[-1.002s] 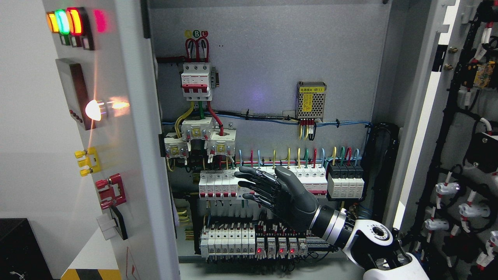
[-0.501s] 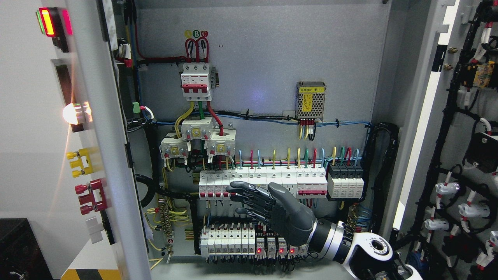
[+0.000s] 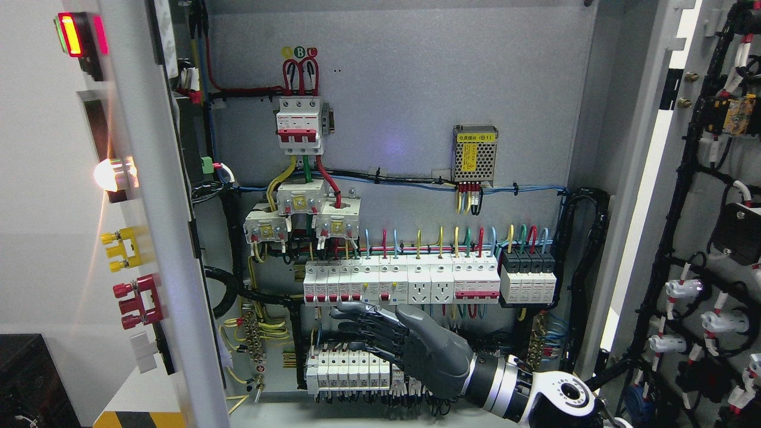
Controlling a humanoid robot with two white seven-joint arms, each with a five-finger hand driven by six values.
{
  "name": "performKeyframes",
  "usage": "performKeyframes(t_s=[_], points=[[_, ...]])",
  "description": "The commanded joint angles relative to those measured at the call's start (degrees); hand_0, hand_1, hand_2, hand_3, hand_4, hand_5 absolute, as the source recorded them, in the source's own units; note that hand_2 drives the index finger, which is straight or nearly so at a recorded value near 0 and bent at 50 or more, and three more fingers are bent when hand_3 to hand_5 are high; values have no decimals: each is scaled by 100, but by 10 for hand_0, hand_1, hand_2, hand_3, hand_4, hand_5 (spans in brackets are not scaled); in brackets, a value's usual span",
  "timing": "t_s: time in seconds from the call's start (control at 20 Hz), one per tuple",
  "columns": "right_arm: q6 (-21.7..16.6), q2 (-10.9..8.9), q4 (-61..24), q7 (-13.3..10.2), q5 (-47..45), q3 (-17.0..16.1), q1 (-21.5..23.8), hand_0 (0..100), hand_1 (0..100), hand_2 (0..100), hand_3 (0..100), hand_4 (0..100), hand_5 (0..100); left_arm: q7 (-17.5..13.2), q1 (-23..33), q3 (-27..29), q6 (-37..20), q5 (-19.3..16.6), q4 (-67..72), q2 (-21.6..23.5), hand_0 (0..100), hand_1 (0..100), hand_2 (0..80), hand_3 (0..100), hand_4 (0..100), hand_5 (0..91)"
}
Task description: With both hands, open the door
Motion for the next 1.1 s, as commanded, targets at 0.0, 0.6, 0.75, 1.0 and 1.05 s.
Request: performKeyframes(t_s=[0.0,0.6,0.75,1.0,1.05], points=[[9,-101,-262,5,-9,524,39,191,0,0,0,0,0,-1,0,0,-1,0,4,2,0,0,0,0,0,0],[45,-74,-306,14,-9,832,48,191,0,0,0,0,0,-1,0,0,-1,0,4,2,0,0,0,0,0,0],[62,-66,-403,14,-9,928,83,191,0,0,0,0,0,-1,0,-8,-10,0,4,-7,0,0,0,0,0,0],[71,-4,-482,14,-52,937,259,191,0,0,0,0,0,-1,0,0,-1,0,-5,2,0,0,0,0,0,0],[71,-4,-482,5,-218,937,259,191,0,0,0,0,0,-1,0,0,-1,0,4,2,0,0,0,0,0,0]])
